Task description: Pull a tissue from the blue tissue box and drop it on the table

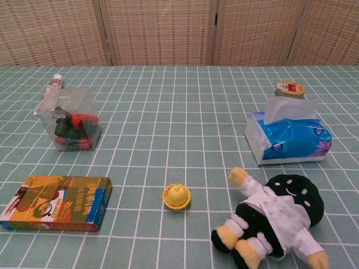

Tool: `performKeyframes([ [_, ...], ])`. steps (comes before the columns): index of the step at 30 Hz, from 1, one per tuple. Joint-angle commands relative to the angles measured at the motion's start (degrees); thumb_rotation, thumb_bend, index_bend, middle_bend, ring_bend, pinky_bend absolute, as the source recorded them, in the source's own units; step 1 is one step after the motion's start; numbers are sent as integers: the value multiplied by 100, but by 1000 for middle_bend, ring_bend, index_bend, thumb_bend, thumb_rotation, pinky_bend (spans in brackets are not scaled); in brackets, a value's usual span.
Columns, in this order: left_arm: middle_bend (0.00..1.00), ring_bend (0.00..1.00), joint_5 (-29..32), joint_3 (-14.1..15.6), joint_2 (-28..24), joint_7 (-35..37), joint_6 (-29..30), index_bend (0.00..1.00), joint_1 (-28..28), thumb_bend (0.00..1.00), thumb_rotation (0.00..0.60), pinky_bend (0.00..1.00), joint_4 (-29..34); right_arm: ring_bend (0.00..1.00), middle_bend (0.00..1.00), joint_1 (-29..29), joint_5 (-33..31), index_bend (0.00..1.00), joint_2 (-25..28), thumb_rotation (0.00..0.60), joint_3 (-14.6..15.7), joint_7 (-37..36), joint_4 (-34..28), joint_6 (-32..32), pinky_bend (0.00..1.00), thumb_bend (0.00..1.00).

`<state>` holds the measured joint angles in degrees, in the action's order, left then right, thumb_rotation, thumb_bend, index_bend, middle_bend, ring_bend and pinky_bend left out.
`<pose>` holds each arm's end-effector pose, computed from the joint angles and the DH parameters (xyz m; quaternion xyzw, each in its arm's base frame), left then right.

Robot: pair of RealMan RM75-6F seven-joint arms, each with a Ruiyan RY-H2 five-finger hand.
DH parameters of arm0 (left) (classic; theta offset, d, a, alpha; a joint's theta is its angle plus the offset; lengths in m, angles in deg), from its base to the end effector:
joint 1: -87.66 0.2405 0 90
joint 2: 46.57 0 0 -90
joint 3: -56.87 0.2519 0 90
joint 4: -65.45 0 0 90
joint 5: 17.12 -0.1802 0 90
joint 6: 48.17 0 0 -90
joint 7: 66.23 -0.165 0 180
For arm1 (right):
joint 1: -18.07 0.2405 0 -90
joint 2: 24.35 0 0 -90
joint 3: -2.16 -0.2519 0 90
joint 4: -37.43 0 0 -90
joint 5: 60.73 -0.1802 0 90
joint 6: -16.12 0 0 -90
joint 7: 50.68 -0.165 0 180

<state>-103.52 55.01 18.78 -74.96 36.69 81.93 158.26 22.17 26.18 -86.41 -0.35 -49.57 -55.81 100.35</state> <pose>-0.2903 0.2002 0.1733 -0.6269 -0.3497 -0.3525 0.6004 -0.2962 -0.1941 0.1899 0.6078 -0.3818 0.3711 0.5891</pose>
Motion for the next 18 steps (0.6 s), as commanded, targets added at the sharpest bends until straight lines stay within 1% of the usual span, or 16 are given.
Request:
performKeyframes([
  [1,495,387,-7,-4,-1,19,15,575,3,395,600,516,-5,394,507,7,-21,458,-37,600,-13,96,12,-8,608,350],
  [6,495,386,-8,-4,-21,58,33,575,13,395,600,517,-9,394,507,37,-10,458,-62,600,13,97,-8,-88,608,352],
  [10,495,386,-8,-3,-48,123,40,575,21,395,600,517,-7,409,507,114,19,453,-5,600,18,-183,-64,-225,617,352],
  [12,495,387,28,-16,-71,171,63,575,42,395,600,519,-12,452,512,199,4,427,25,600,-36,-273,-109,-312,665,351],
  [14,495,387,65,-32,-100,251,104,575,74,396,600,520,1,528,544,325,-18,387,33,600,-102,-279,-153,-450,731,347],
  [15,495,387,69,-35,-113,275,125,575,88,395,600,520,4,550,557,397,-35,374,54,600,-127,-282,-194,-552,744,342],
  [17,495,387,39,-40,-141,292,192,575,112,395,600,520,24,616,612,590,-89,335,124,600,-211,-235,-323,-802,790,326],
  [18,495,387,7,-38,-145,301,229,575,122,395,600,520,38,660,656,676,-126,316,152,600,-249,-202,-391,-916,819,320],
])
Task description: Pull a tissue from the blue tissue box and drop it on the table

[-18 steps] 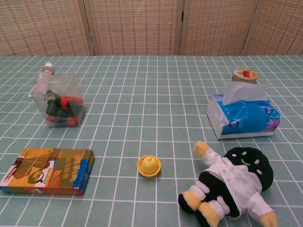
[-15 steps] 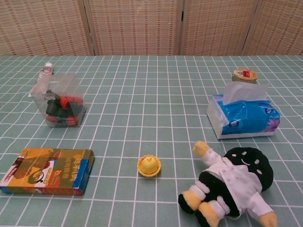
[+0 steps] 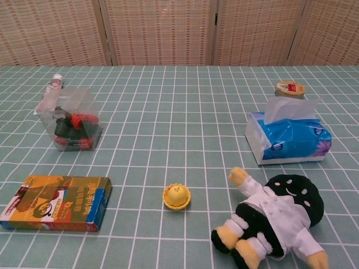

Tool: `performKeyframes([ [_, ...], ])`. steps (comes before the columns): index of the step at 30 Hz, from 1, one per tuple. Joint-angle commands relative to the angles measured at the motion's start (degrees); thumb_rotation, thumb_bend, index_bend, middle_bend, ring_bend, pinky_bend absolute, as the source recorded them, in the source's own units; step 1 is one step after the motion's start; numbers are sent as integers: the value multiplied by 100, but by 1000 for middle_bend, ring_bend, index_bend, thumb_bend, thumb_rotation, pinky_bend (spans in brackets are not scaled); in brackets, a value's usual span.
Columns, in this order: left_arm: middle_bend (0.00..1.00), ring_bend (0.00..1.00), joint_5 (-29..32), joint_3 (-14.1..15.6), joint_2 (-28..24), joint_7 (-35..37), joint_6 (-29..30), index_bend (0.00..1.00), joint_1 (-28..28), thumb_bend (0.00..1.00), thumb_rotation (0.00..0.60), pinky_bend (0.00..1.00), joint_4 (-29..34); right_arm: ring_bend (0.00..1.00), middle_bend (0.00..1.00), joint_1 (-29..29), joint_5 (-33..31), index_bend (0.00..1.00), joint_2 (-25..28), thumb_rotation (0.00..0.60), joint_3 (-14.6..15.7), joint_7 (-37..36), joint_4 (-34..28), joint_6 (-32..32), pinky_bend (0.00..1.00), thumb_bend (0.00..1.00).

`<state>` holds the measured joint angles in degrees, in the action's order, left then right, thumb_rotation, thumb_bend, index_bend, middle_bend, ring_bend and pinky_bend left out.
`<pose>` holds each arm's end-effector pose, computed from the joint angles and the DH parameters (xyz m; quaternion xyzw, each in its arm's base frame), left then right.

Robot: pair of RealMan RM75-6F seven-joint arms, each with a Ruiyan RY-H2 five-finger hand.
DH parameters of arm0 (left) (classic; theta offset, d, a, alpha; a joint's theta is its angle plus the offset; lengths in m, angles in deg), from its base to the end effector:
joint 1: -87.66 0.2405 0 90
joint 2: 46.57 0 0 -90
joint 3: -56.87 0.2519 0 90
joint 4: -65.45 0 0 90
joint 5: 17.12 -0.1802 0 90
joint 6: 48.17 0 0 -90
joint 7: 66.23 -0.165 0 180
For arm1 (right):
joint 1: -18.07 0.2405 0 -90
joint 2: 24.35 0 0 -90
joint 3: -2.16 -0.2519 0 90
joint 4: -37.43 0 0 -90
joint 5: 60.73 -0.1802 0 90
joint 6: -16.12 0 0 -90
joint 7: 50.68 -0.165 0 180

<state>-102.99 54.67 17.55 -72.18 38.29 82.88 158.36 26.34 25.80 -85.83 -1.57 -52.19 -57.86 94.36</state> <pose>-0.2937 0.1966 0.1856 -0.6084 -0.3565 -0.3644 0.6083 -0.2811 -0.2175 0.1778 0.6237 -0.4061 0.3862 0.5450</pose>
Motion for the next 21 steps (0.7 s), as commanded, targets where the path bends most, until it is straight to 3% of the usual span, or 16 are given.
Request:
performKeyframes([
  [1,495,387,-78,2,-25,35,93,576,33,395,600,520,37,709,712,342,-133,298,127,600,-167,121,-265,-427,851,313],
  [5,495,387,-111,33,-38,42,84,576,45,395,600,520,32,839,861,760,-419,266,261,600,-380,535,-622,-956,932,292],
  [11,495,387,-140,24,-78,148,136,576,67,395,600,520,54,965,987,1355,-1216,241,221,600,-678,1289,-923,-1691,1000,267],
  [21,495,387,-169,25,-136,274,162,576,87,395,600,520,59,979,1000,2189,-2442,241,-168,600,-795,2268,-992,-2458,1000,265],
])
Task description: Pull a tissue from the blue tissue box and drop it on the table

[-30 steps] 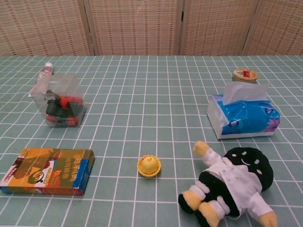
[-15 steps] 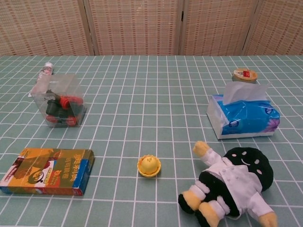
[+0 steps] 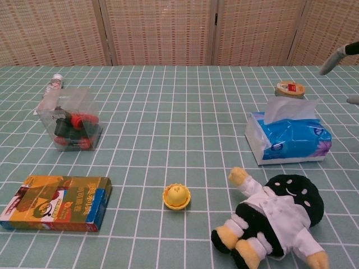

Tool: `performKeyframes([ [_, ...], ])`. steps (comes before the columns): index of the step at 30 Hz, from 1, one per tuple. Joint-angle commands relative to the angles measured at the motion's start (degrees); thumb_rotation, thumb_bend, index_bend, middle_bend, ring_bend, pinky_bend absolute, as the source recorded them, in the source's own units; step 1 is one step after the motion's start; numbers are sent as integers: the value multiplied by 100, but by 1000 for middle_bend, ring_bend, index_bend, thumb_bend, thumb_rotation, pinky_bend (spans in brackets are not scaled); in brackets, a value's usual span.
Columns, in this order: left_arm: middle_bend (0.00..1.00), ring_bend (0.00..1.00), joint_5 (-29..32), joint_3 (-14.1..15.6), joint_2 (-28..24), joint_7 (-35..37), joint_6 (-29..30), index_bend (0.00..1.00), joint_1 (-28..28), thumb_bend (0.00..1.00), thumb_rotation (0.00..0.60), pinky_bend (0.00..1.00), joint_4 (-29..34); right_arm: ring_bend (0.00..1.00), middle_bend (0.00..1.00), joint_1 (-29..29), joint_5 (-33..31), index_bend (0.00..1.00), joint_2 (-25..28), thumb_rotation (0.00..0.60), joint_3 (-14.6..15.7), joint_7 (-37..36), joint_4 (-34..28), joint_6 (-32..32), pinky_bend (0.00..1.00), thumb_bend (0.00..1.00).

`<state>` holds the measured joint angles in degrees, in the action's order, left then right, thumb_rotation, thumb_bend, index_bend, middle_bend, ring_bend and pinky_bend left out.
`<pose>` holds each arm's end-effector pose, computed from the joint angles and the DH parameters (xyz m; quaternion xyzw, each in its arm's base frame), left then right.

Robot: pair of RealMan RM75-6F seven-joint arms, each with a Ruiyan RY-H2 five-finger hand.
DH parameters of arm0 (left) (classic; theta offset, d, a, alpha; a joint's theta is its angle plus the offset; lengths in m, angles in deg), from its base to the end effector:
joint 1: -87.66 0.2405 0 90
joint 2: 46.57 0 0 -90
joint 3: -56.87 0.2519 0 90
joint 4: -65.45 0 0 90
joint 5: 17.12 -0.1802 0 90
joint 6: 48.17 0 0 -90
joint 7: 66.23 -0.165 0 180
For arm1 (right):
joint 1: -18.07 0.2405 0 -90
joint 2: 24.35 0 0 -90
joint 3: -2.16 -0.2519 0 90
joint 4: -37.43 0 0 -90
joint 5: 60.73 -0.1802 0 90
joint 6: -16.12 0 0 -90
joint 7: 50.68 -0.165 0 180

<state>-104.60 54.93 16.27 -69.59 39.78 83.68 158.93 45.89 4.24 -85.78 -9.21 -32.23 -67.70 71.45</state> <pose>-0.2903 0.1916 0.1930 -0.6037 -0.3579 -0.3817 0.6015 -0.2068 -0.3078 0.1339 0.7075 -0.4070 0.3148 0.4845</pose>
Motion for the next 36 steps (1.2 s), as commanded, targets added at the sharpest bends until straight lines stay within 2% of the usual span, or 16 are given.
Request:
performKeyframes([
  [1,495,387,-8,-2,-13,29,18,576,10,395,600,520,4,979,1000,296,-375,241,-224,600,-24,347,2,-200,1000,266],
  [7,495,387,-1,-14,-51,116,41,576,27,395,600,520,7,979,1000,668,-877,259,-547,600,48,759,85,-339,1000,266],
  [12,495,387,0,-23,-77,175,63,576,41,395,600,520,7,979,1000,904,-1216,381,-755,600,154,1043,179,-362,1000,278],
  [14,495,387,-1,-26,-85,192,69,576,45,395,600,520,11,981,1000,986,-1344,462,-825,600,191,1162,223,-325,1000,333],
  [17,495,387,-11,-24,-93,203,74,575,50,395,600,520,14,996,1000,1066,-1480,609,-936,600,209,1297,275,-174,1000,469],
  [20,495,387,-19,-22,-97,207,76,576,52,395,600,520,18,1000,1000,1079,-1475,707,-995,600,197,1351,246,69,1000,557],
  [22,495,387,-20,-22,-97,207,72,576,51,395,600,520,17,1000,1000,1058,-1419,738,-984,600,180,1323,180,209,1000,587],
  [29,495,387,-23,-13,-79,164,37,576,42,395,600,520,6,1000,1000,938,-986,752,-688,600,100,1149,-290,667,1000,604],
  [36,495,387,7,-17,-56,116,-8,576,28,395,600,520,-6,1000,1000,843,-570,752,-222,600,-111,1121,-940,1166,1000,604],
])
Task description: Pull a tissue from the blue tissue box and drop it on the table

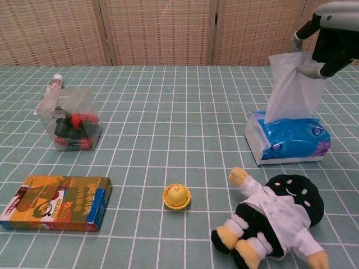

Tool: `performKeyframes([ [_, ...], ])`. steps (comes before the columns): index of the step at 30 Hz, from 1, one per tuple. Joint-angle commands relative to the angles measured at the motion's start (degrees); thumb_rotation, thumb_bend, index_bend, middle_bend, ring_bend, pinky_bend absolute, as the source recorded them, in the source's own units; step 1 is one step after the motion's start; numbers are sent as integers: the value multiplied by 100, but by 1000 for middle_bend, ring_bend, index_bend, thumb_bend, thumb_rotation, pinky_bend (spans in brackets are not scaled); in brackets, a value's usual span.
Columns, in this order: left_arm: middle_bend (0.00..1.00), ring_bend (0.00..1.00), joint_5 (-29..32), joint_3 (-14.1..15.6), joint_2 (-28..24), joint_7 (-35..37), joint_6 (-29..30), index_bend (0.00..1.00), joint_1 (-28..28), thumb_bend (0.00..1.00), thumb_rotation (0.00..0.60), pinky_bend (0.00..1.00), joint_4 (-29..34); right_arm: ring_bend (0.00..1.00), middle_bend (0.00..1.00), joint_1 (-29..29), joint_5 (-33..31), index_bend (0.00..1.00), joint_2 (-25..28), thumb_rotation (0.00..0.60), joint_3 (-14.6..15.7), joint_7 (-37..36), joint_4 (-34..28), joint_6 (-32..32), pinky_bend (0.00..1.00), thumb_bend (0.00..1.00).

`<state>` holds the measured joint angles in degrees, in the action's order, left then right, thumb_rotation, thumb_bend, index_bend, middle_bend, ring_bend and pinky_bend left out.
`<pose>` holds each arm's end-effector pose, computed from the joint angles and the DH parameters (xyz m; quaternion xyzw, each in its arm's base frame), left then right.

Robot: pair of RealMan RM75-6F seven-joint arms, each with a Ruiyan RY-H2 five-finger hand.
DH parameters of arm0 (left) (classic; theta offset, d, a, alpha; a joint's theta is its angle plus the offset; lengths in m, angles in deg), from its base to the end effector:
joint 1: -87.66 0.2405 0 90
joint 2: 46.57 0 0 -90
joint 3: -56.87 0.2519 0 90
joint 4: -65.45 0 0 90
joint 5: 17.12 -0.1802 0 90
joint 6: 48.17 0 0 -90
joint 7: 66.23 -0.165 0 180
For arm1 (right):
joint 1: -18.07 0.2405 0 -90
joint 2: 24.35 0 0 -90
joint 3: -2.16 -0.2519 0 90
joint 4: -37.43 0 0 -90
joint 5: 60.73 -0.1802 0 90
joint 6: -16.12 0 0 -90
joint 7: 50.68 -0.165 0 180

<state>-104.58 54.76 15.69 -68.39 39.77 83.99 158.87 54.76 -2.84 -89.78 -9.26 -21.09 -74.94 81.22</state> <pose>-0.2918 0.1905 0.1966 -0.6002 -0.3616 -0.3840 0.6013 -0.1399 -0.3237 0.1263 0.7069 -0.3564 0.3681 0.4875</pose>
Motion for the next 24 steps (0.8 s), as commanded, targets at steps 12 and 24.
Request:
performKeyframes([
  [12,495,387,22,-2,24,-24,-53,576,-20,395,600,520,-20,1000,1000,-106,710,752,325,600,-420,-289,-683,744,1000,603],
  [24,495,387,-26,14,7,22,-26,576,-11,395,600,520,-12,1000,1000,180,1160,191,-310,600,-214,-715,-269,208,1000,131],
])
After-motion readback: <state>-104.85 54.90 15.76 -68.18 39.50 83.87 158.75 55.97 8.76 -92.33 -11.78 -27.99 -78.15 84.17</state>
